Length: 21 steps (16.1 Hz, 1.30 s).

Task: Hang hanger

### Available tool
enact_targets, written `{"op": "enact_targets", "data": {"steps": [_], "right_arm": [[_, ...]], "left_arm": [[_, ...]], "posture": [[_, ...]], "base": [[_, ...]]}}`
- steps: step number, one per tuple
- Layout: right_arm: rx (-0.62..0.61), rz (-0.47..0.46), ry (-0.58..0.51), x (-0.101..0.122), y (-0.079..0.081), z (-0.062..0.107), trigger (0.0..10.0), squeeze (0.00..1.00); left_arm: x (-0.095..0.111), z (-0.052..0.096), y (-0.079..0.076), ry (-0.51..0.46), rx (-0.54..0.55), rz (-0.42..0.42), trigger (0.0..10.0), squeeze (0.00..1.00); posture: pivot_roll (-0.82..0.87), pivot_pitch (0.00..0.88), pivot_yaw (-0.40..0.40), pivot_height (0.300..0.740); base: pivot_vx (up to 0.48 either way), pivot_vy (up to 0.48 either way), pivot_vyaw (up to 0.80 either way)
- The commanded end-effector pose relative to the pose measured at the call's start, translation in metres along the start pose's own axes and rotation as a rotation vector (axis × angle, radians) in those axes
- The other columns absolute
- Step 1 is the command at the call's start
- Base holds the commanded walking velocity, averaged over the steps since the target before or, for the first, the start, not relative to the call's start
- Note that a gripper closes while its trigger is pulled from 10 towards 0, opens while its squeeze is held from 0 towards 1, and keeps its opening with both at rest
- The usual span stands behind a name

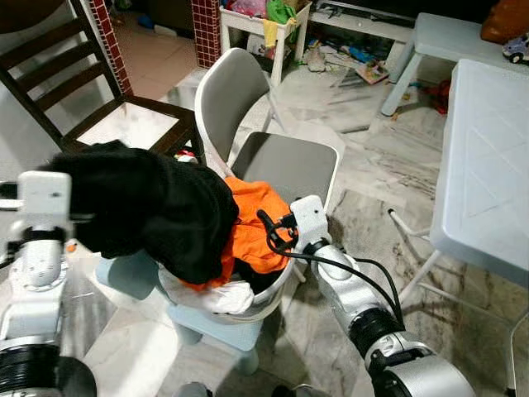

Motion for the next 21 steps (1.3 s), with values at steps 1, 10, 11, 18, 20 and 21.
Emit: {"op": "enact_targets", "data": {"steps": [1, 10, 11, 18, 20, 21], "right_arm": [[-0.002, 0.003, -0.006, 0.000, 0.000, 0.001, 10.0, 0.00], [-0.008, 0.018, -0.004, 0.000, -0.007, 0.002, 10.0, 0.00], [-0.008, 0.019, -0.001, -0.001, -0.007, 0.003, 10.0, 0.00], [0.000, 0.019, 0.001, 0.001, -0.006, 0.000, 10.0, 0.00], [0.001, 0.022, 0.001, 0.001, -0.007, 0.001, 10.0, 0.00], [0.003, 0.023, 0.003, 0.001, -0.007, 0.001, 10.0, 0.00]], "left_arm": [[-0.011, 0.005, 0.006, 0.031, 0.017, -0.030, 0.0, 0.00], [-0.047, 0.044, -0.051, 0.144, -0.339, -0.284, 10.0, 1.00], [-0.045, 0.046, -0.049, 0.126, -0.361, -0.335, 10.0, 1.00], [0.002, 0.061, -0.064, -0.207, -0.340, -0.369, 10.0, 1.00], [0.009, 0.075, -0.076, -0.287, -0.381, -0.345, 10.0, 1.00], [0.009, 0.079, -0.081, -0.293, -0.414, -0.334, 10.0, 1.00]], "posture": [[0.18, 0.143, -0.081, 0.740], [0.16, 0.156, -0.094, 0.740], [0.16, 0.157, -0.096, 0.740], [0.17, 0.163, -0.105, 0.740], [0.17, 0.166, -0.109, 0.740], [0.18, 0.167, -0.112, 0.740]], "base": [[0.000, 0.000, 0.00], [0.000, 0.000, 0.00], [0.000, 0.000, 0.00], [0.000, 0.000, 0.00], [0.000, 0.000, 0.00], [0.000, 0.000, 0.00]]}}
Point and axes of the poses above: a point about 5 cm out from each wrist's last joint towards the gripper, its own z axis pointing back from the gripper into the wrist, its own x axis along the axis of the wrist's last joint, y = z × x, the point moved 2 cm from there along -z, pointing out of the wrist towards the gripper, and after that the axes turned 5 degrees about z, right-handed, at the moved point
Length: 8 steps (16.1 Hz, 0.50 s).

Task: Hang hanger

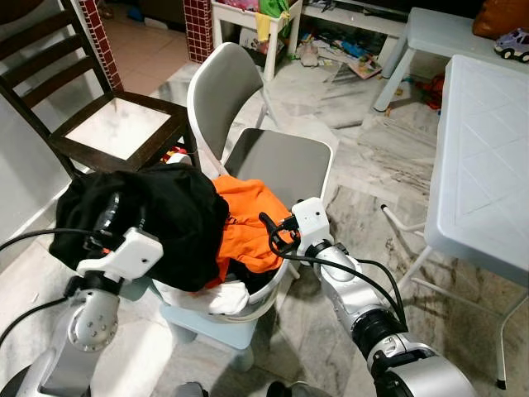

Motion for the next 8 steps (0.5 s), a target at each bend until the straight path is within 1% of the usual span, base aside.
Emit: {"op": "enact_targets", "data": {"steps": [1, 2, 4, 5, 7, 8], "right_arm": [[0.003, 0.005, 0.001, 0.001, -0.003, 0.000, 10.0, 0.00], [0.007, 0.006, 0.002, 0.001, -0.002, 0.000, 10.0, 0.00], [0.008, 0.006, 0.001, 0.001, -0.002, 0.000, 10.0, 0.00], [0.009, 0.006, 0.001, 0.001, -0.002, 0.000, 10.0, 0.00], [0.010, 0.006, 0.001, 0.000, -0.002, 0.001, 10.0, 0.00], [0.009, 0.006, 0.005, -0.002, -0.004, 0.002, 10.0, 0.00]], "left_arm": [[0.009, 0.004, -0.012, -0.038, -0.060, 0.021, 10.0, 1.00], [0.015, 0.006, -0.022, -0.063, -0.123, 0.071, 10.0, 1.00], [0.019, 0.009, -0.030, -0.079, -0.162, 0.114, 10.0, 1.00], [0.022, 0.011, -0.037, -0.095, -0.188, 0.144, 10.0, 1.00], [0.022, 0.013, -0.045, -0.078, -0.216, 0.180, 10.0, 1.00], [0.016, 0.014, -0.055, -0.029, -0.259, 0.216, 10.0, 1.00]], "posture": [[0.18, 0.170, -0.114, 0.740], [0.18, 0.171, -0.114, 0.740], [0.17, 0.170, -0.112, 0.740], [0.17, 0.168, -0.111, 0.740], [0.16, 0.166, -0.111, 0.740], [0.16, 0.164, -0.111, 0.740]], "base": [[0.000, 0.000, 0.00], [0.000, 0.000, 0.00], [0.000, 0.000, 0.00], [0.000, 0.000, 0.00], [0.000, 0.000, 0.00], [0.000, 0.000, 0.00]]}}
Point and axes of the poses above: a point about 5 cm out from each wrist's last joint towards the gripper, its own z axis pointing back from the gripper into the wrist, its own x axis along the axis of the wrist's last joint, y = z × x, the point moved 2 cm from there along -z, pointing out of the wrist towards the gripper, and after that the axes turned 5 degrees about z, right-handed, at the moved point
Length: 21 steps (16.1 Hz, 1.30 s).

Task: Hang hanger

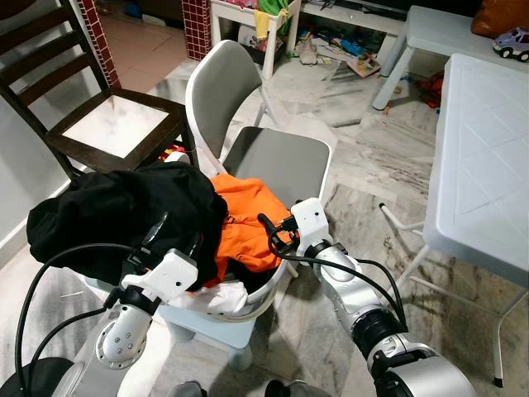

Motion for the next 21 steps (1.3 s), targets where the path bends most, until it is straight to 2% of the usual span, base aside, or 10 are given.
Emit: {"op": "enact_targets", "data": {"steps": [1, 4, 5, 6, 8, 9, 10, 12, 14, 21], "right_arm": [[-0.010, 0.005, 0.007, -0.002, -0.005, 0.002, 10.0, 0.00], [-0.015, 0.005, 0.007, -0.001, -0.007, 0.002, 10.0, 0.00], [-0.013, 0.006, 0.007, -0.001, -0.007, 0.002, 10.0, 0.00], [-0.011, 0.005, 0.007, -0.001, -0.007, 0.002, 10.0, 0.00], [-0.003, 0.005, 0.007, -0.001, -0.004, 0.002, 10.0, 0.00], [0.000, 0.005, 0.006, -0.001, -0.004, 0.001, 10.0, 0.00], [0.001, 0.006, 0.007, -0.001, -0.003, 0.001, 10.0, 0.00], [0.007, 0.017, 0.004, 0.000, -0.003, 0.001, 10.0, 0.00], [0.007, 0.018, 0.006, 0.000, -0.003, 0.001, 10.0, 0.00], [0.003, 0.023, 0.014, -0.002, -0.004, 0.002, 10.0, 0.00]], "left_arm": [[-0.009, 0.002, -0.013, 0.054, -0.065, 0.049, 10.0, 1.00], [-0.021, -0.001, -0.012, 0.125, -0.042, 0.086, 10.0, 1.00], [-0.024, -0.006, -0.006, 0.149, 0.010, 0.155, 10.0, 1.00], [-0.026, -0.008, -0.005, 0.163, 0.022, 0.175, 10.0, 1.00], [-0.034, -0.014, -0.007, 0.218, 0.050, 0.295, 10.0, 0.98], [-0.036, -0.017, -0.008, 0.227, 0.059, 0.351, 10.0, 0.00], [-0.036, -0.019, -0.010, 0.234, 0.044, 0.376, 10.0, 0.00], [-0.032, -0.032, -0.007, 0.235, 0.060, 0.520, 10.0, 0.00], [-0.033, -0.034, -0.006, 0.245, 0.065, 0.537, 0.2, 0.00], [-0.034, -0.033, -0.016, 0.264, -0.017, 0.569, 0.0, 0.00]], "posture": [[0.15, 0.164, -0.111, 0.740], [0.15, 0.163, -0.110, 0.740], [0.15, 0.163, -0.110, 0.740], [0.15, 0.162, -0.111, 0.740], [0.15, 0.162, -0.113, 0.740], [0.15, 0.162, -0.115, 0.740], [0.15, 0.161, -0.115, 0.740], [0.15, 0.162, -0.117, 0.740], [0.14, 0.162, -0.117, 0.740], [0.14, 0.166, -0.112, 0.740]], "base": [[0.000, 0.000, 0.00], [0.000, 0.000, 0.00], [0.000, 0.000, 0.00], [0.000, 0.000, 0.00], [0.000, 0.000, 0.00], [0.000, 0.000, 0.00], [0.000, 0.000, 0.00], [0.000, 0.000, 0.00], [0.000, 0.000, 0.00], [0.000, 0.000, 0.00]]}}
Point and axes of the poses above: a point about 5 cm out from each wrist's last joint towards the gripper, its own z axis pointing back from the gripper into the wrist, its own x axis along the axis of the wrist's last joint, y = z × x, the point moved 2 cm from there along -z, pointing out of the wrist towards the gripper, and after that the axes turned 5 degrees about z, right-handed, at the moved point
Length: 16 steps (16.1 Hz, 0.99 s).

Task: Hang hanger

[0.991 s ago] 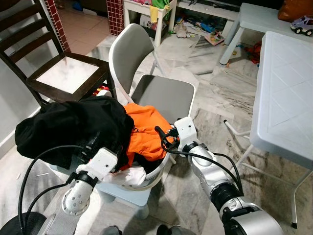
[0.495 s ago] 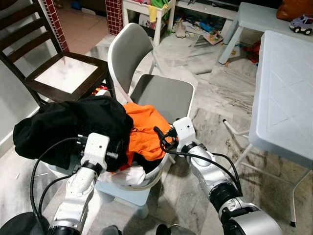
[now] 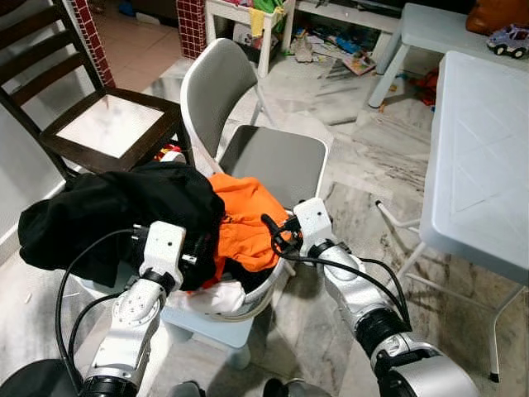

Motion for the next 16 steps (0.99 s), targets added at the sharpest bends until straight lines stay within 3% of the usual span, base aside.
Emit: {"op": "enact_targets", "data": {"steps": [1, 7, 16], "right_arm": [[0.004, 0.000, 0.006, -0.002, 0.000, 0.001, 10.0, 0.00], [0.210, -0.017, 0.059, -0.015, 0.023, 0.007, 10.0, 0.00], [0.244, -0.027, 0.069, -0.019, 0.030, 0.011, 10.0, 0.00]], "left_arm": [[-0.006, 0.002, -0.005, 0.032, -0.030, 0.005, 0.0, 0.00], [-0.007, 0.004, -0.008, 0.036, -0.040, 0.001, 0.0, 0.00], [-0.004, 0.002, -0.012, 0.024, -0.069, 0.011, 0.0, 0.00]], "posture": [[0.14, 0.166, -0.112, 0.740], [0.14, 0.169, -0.113, 0.740], [0.13, 0.170, -0.100, 0.740]], "base": [[0.000, 0.000, 0.00], [0.000, 0.000, 0.00], [0.000, 0.000, 0.00]]}}
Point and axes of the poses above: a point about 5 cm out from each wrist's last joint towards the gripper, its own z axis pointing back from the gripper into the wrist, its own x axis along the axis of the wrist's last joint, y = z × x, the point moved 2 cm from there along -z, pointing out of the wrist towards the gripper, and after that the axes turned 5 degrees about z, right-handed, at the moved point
